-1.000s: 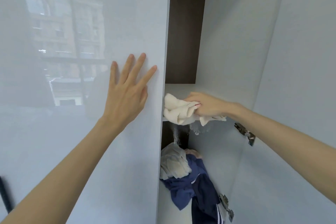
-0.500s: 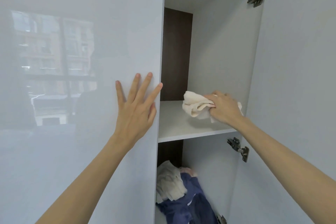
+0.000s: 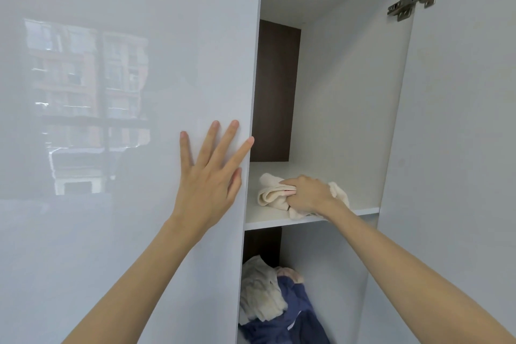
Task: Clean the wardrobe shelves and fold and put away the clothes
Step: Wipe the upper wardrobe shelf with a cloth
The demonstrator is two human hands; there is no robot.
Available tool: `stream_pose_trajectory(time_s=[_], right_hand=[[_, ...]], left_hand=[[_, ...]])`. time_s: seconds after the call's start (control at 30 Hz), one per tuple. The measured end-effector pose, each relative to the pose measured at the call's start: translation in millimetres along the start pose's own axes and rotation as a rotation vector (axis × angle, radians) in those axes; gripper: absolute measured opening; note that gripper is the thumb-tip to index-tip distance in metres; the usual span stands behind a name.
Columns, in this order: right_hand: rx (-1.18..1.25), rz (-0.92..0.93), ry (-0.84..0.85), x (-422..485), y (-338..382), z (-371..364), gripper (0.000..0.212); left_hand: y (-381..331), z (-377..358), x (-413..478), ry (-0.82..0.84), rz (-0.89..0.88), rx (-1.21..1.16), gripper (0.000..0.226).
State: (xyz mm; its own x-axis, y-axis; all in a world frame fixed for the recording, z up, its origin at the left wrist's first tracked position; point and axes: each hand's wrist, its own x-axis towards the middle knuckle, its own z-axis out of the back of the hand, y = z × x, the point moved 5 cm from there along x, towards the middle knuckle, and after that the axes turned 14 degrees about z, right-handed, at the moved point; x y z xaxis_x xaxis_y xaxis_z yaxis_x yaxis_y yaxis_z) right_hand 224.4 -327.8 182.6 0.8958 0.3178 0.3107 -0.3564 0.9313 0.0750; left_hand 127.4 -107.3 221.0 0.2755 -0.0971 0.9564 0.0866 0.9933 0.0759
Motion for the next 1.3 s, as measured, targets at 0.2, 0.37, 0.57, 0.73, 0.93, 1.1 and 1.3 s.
stream_pose_trajectory(time_s=[0.2,0.37,0.57,0.73,0.93,1.1,1.3], right_hand=[[0.078,0.301,-0.06,-40,58,8,0.015],[0.194,0.282,-0.098,-83,55,19,0.038],[0.078,0.092,-0.377,-91,-11,50,0.052],[-0.121,-0.253,-0.357,-63,-81,61,0.055],[-0.055,-0.389,-0.034,-30,-130,2,0.062],[-0.106,-0.271,-0.037,-32,-89,12,0.054],[0.005,0.054,-0.062,-15,-7,2,0.056]], left_hand=[[1,2,0,0.025,0.001,-0.016,0.053],[-3,3,-2,0.05,0.015,-0.026,0.054],[-12,3,-7,0.061,0.059,-0.123,0.059],[-20,0,-13,0.076,0.043,-0.144,0.063],[-12,-2,-14,0.078,0.003,-0.111,0.055],[-13,-3,-14,0.065,-0.008,-0.085,0.056],[-15,-5,-14,0.058,0.014,-0.084,0.056]])
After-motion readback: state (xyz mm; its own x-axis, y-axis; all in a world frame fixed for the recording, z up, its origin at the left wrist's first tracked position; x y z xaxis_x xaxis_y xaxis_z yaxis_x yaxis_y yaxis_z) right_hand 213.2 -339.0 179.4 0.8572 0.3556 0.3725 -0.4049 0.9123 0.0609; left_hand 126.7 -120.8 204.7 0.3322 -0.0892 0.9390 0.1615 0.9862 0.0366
